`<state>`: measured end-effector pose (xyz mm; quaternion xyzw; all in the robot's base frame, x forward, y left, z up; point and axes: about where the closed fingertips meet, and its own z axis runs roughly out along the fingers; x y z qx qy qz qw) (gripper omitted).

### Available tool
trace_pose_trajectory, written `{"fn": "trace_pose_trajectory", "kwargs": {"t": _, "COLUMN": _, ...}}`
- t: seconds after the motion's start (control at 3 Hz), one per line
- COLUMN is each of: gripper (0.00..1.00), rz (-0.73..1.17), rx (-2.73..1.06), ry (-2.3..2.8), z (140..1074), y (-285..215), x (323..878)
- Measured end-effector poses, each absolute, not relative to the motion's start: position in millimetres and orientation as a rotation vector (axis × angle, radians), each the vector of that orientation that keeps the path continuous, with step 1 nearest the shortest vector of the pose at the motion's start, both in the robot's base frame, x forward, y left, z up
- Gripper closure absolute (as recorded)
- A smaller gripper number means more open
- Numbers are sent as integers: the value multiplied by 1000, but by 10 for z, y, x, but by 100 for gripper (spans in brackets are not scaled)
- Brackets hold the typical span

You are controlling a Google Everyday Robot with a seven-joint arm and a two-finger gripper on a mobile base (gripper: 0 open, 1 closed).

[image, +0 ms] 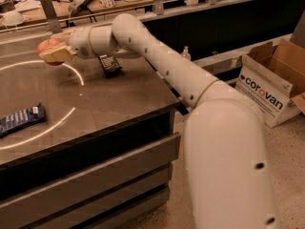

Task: Pick apple

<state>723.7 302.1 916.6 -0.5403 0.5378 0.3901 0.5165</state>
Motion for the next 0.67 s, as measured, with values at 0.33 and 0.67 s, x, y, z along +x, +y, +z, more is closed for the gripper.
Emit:
{"fn": "trace_pose_trajectory", "kwargs": {"t": 0.33, "gripper": 100, "rz": 839, "rx": -1190, "ry": 1264, "z": 9524, "y": 2503, "x": 7123}}
{"fn": "trace_pose_trajectory", "kwargs": {"t": 0.67, "gripper": 100, "rz": 776, "rx": -1124, "ry": 1272, "z": 9743, "y": 2158, "x": 6992}}
